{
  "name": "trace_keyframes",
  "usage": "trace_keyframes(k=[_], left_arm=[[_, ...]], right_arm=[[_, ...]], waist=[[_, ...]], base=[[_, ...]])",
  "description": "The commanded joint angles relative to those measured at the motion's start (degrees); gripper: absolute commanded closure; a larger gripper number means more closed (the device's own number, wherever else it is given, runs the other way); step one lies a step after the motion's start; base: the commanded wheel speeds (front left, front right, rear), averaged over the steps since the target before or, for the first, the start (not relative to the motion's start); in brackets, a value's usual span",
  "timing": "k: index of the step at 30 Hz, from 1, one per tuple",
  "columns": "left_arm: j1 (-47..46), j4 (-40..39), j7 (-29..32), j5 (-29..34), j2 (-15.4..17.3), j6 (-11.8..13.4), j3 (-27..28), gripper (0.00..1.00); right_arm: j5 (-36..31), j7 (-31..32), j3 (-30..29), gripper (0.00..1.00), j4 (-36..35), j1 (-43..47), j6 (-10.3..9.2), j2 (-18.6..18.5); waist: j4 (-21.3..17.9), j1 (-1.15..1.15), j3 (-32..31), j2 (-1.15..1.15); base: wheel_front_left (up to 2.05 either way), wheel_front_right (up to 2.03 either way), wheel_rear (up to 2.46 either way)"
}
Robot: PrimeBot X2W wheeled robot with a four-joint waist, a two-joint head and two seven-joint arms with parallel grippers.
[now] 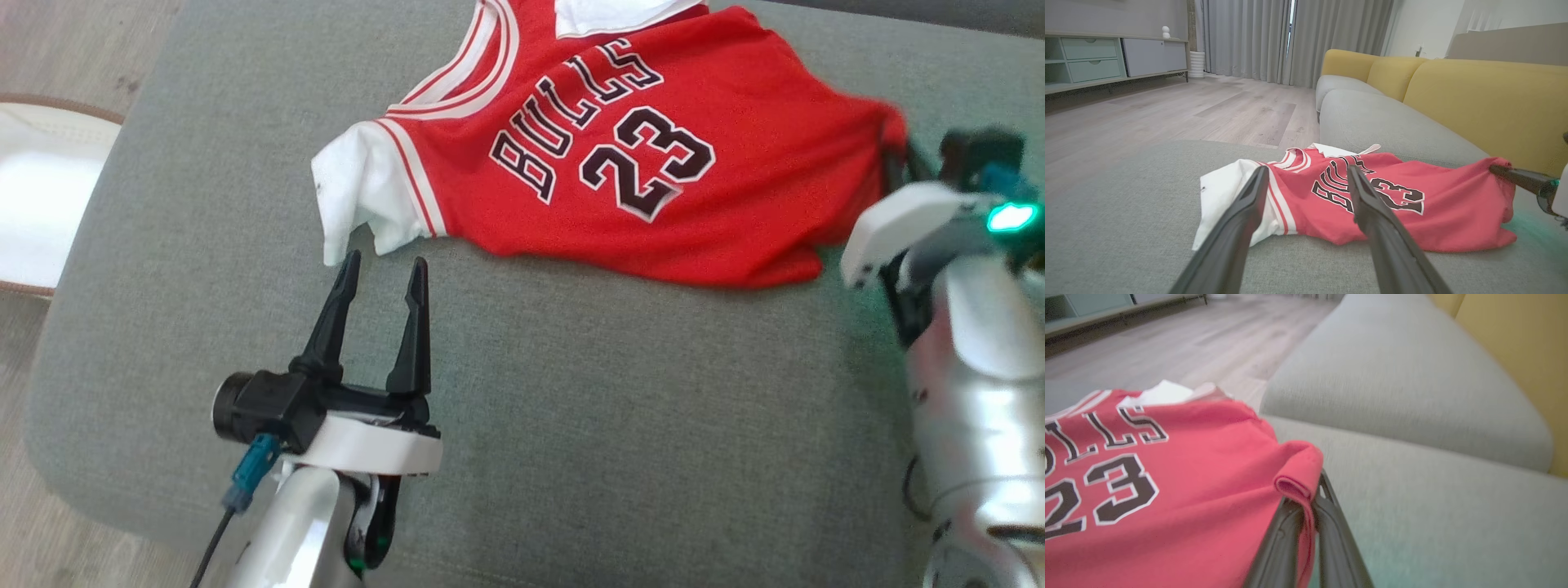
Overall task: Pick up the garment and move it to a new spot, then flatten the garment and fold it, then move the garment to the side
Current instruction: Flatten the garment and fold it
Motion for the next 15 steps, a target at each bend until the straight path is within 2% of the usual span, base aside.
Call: trace_keyframes(k=[1, 8, 15], left_arm=[[-2.17, -1.56, -0.29, -0.37, 0.29, 0.14, 1.31, 0.0], [-1.49, -1.41, -0.29, -0.86, 0.29, 0.61, 1.16, 0.0], [-0.28, -1.45, -0.29, -0.46, 0.29, 0.64, 1.73, 0.0]], right_arm=[[-1.13, -1.82, 1.89, 1.0, -2.76, -3.52, -0.05, -0.23], [-3.72, -7.64, 6.24, 1.0, -9.05, -5.69, -0.05, -1.33], [-3.01, -7.82, 12.07, 1.0, -17.09, -4.04, -0.05, -2.55]], waist=[[-0.27, 0.0, -0.33, 0.0], [-1.41, 0.0, -2.84, 0.0], [-2.3, 0.0, -4.12, 0.0]], base=[[0.0, 0.0, 0.0], [0.0, 0.0, 0.0], [0.0, 0.0, 0.0]])
